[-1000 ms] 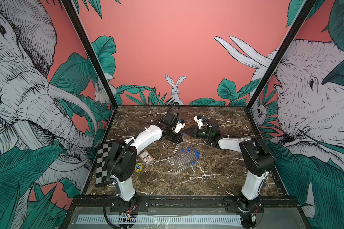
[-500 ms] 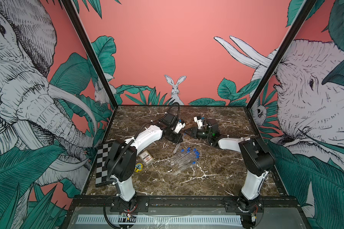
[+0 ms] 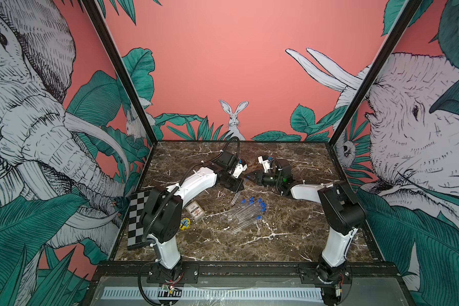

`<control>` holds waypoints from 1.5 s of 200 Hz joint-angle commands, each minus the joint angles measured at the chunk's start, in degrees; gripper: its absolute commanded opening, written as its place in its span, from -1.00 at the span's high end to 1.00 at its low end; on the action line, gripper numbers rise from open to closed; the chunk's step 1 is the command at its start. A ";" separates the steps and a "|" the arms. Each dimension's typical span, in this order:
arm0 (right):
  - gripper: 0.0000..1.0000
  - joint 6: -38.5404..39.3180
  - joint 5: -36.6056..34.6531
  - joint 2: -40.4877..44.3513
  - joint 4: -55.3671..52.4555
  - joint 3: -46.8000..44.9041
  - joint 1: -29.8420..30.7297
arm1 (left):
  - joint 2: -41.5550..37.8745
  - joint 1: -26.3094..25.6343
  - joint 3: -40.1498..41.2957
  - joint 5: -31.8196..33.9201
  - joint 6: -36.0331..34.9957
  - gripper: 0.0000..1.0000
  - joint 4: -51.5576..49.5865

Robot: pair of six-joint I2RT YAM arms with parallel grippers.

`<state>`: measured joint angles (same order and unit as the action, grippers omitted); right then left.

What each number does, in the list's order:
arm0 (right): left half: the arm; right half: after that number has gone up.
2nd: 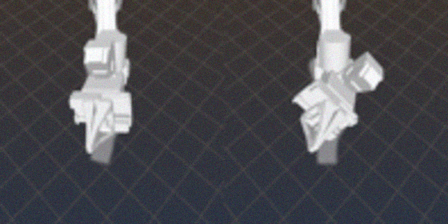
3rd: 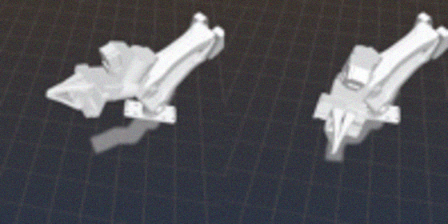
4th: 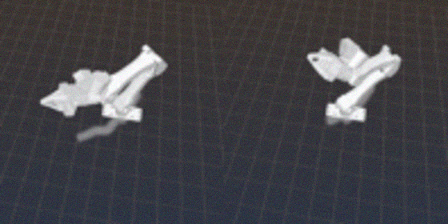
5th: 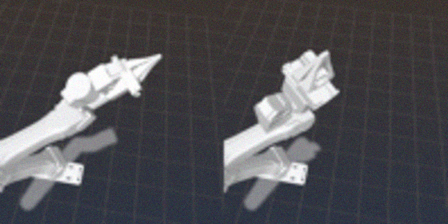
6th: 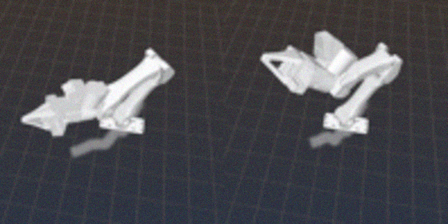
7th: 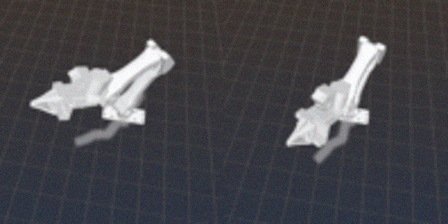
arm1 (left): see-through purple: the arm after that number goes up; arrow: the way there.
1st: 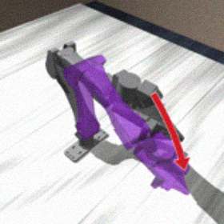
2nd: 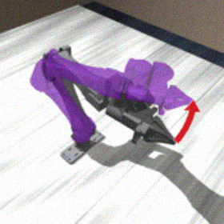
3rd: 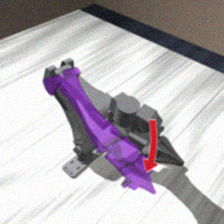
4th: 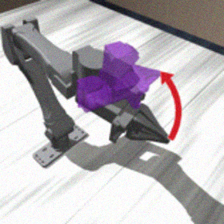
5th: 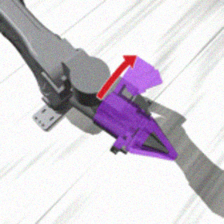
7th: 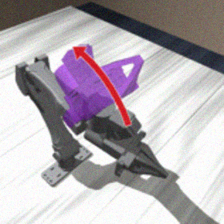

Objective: Remove stoppers from test tubes
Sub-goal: Open the stopper on the test tube.

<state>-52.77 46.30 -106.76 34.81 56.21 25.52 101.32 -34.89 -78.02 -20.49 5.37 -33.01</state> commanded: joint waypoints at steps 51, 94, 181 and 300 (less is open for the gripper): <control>0.71 -2.66 1.13 -1.25 3.34 0.93 0.36 | -1.42 -0.26 -1.44 0.01 -0.44 0.94 0.23; 0.84 -4.04 0.92 -1.07 5.88 1.01 0.24 | -1.22 -0.26 -1.37 0.96 -1.14 0.94 -0.35; 0.92 -0.01 -1.78 1.55 0.96 2.07 -0.51 | -1.34 -0.25 -1.28 4.62 -4.38 0.94 -3.79; 0.96 -1.53 -5.25 3.40 8.62 0.04 -1.29 | -1.52 -0.26 -0.33 5.24 -4.49 0.94 -3.42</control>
<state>-54.46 43.62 -107.00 38.72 55.96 25.36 101.32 -34.96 -78.39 -16.67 1.43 -32.45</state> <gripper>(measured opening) 0.142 0.145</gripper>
